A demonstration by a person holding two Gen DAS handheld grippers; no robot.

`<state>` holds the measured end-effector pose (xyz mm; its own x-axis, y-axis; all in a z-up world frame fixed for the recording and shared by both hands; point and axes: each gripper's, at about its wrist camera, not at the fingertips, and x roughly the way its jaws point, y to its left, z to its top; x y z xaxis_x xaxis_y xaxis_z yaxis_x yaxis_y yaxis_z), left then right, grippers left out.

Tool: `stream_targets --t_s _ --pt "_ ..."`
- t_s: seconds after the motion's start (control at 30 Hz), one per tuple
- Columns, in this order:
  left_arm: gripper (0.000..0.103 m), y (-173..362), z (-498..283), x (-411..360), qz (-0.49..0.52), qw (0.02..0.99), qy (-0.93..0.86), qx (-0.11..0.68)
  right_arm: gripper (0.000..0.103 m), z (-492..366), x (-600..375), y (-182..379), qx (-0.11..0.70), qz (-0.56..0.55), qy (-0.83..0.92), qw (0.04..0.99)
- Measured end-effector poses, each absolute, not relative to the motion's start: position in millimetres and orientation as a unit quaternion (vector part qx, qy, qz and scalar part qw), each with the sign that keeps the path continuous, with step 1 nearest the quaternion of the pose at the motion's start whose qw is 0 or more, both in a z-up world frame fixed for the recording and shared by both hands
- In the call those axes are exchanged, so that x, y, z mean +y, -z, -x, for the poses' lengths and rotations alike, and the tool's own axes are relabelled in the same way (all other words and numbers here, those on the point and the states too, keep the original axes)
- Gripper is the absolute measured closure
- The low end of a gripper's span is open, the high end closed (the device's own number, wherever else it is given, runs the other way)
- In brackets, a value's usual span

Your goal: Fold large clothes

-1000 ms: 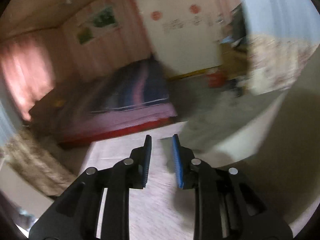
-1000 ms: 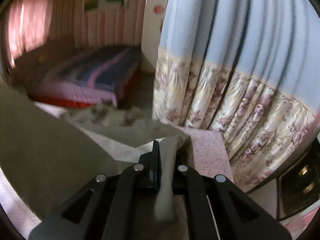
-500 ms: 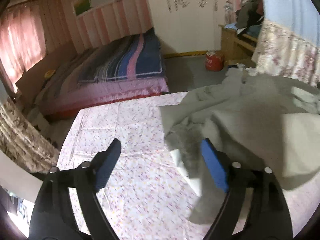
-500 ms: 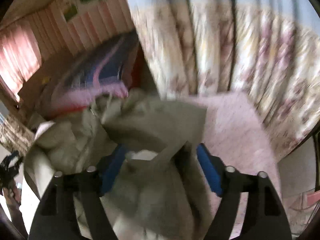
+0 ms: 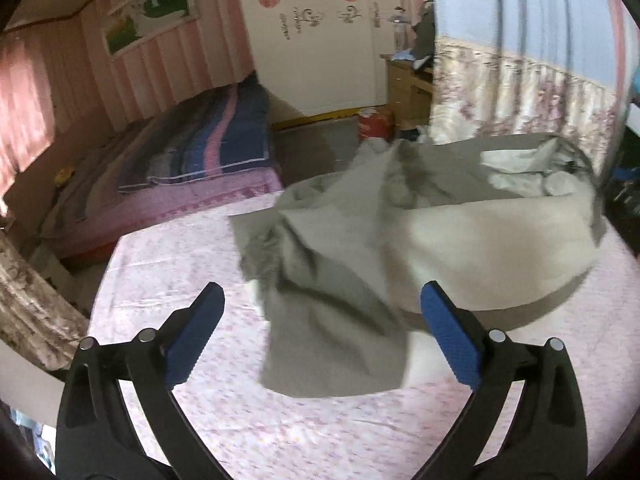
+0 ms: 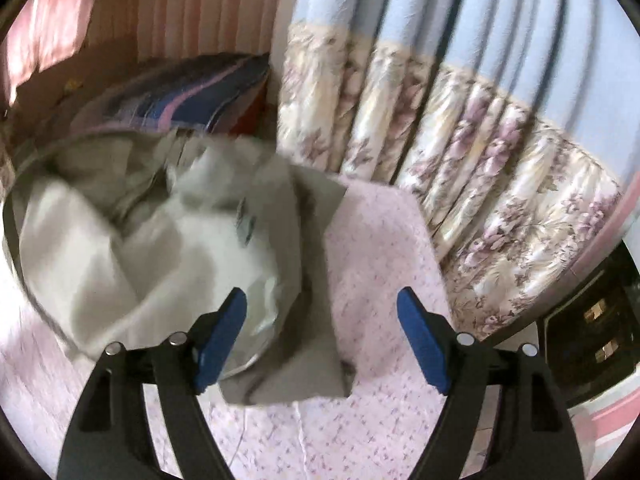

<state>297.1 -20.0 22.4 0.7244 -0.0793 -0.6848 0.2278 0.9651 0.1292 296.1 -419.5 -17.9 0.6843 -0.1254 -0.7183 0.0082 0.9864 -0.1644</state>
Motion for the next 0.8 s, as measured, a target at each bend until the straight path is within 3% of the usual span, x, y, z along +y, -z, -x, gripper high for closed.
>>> stream_targets --t_s 0.07,0.13,0.17,0.2,0.23,0.27,0.37,0.6,0.8 --pt "0.005 -21 -300 -30 -0.112 0.922 0.085 0.361 0.038 -301 -410 30 0.406 0.105 0.034 0.907" --pt "0.012 -15 -308 -38 -0.122 0.919 0.083 0.365 0.076 -308 -403 39 0.418 0.132 0.035 0.898" --pt "0.02 -13 -314 -42 -0.127 0.918 0.085 0.367 0.083 -311 -400 43 0.425 0.141 0.034 0.893" --pt "0.045 -6 -324 -46 -0.141 0.913 0.078 0.375 0.091 -315 -396 47 0.431 0.155 0.035 0.888" --pt "0.059 0 -332 -48 -0.149 0.908 0.072 0.385 0.095 -316 -390 48 0.431 0.18 0.038 0.883" --pt "0.075 6 -341 -48 -0.151 0.901 0.073 0.401 0.096 -315 -382 49 0.431 0.209 0.04 0.877" --pt "0.09 17 -364 -41 -0.15 0.889 0.073 0.427 0.099 -310 -365 33 0.403 0.268 0.049 0.874" --pt "0.097 -31 -402 1 -0.071 0.916 0.055 0.391 0.099 -349 -364 -56 0.293 0.27 0.117 0.91" --pt "0.097 -54 -453 22 -0.054 0.929 0.014 0.367 0.099 -422 -360 -86 0.274 0.241 0.128 0.922"
